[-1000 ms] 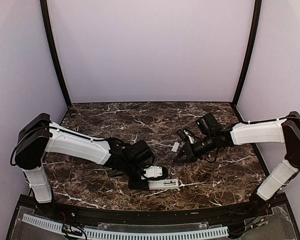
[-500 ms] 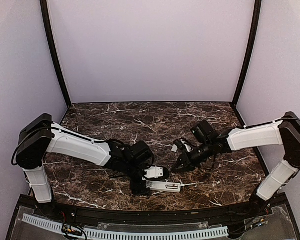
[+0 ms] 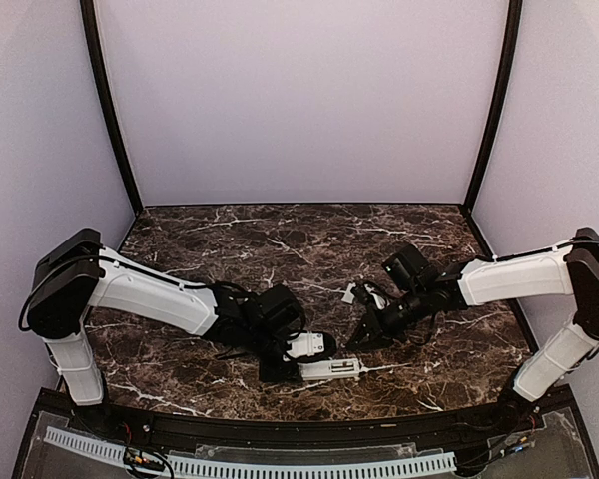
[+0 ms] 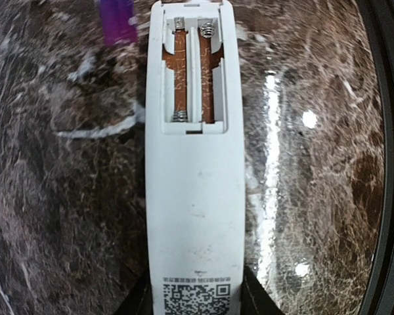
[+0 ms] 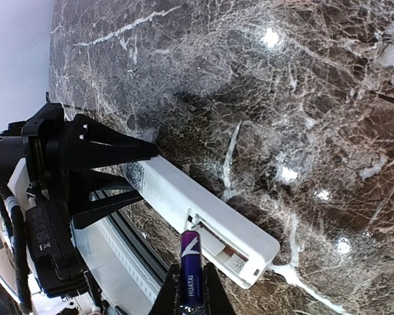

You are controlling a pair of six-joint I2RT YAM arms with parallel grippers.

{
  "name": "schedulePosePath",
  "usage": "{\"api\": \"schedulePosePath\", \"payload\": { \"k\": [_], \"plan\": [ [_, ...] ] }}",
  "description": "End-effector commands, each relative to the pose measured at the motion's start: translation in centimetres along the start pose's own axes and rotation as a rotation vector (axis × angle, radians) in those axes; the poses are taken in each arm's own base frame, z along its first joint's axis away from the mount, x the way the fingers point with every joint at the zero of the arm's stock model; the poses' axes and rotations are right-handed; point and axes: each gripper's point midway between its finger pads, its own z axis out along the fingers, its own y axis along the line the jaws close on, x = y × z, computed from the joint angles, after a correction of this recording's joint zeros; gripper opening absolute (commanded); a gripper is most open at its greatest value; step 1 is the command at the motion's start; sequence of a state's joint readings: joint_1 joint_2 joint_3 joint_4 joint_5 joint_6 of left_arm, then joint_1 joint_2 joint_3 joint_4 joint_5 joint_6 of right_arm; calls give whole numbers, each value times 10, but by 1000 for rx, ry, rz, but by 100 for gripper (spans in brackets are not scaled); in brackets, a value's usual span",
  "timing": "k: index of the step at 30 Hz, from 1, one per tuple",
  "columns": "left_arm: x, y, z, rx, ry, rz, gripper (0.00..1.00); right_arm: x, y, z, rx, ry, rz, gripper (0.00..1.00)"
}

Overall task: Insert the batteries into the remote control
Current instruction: Pass from the right arm to the left

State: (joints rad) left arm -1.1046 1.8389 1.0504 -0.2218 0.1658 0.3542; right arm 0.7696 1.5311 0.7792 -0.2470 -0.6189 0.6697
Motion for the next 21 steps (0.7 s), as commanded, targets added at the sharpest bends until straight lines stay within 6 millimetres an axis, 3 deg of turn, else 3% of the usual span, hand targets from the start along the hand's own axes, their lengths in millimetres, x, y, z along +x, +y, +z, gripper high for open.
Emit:
{"api": "schedulePosePath", "payload": {
  "k": [1,9,14,21],
  "plan": [
    [39,8,-1,-101,127,-127,26,-7,9,-7,8,-23,-19,0],
    [39,13,1,-152,122,-213,31,-16,5,3,0,-2,-13,0],
    [40,13,2,-152,124,-214,40,-10,0,13,-6,21,13,0],
    [40,12,2,-151,121,-209,40,-6,1,27,-9,33,37,0]
  ]
}}
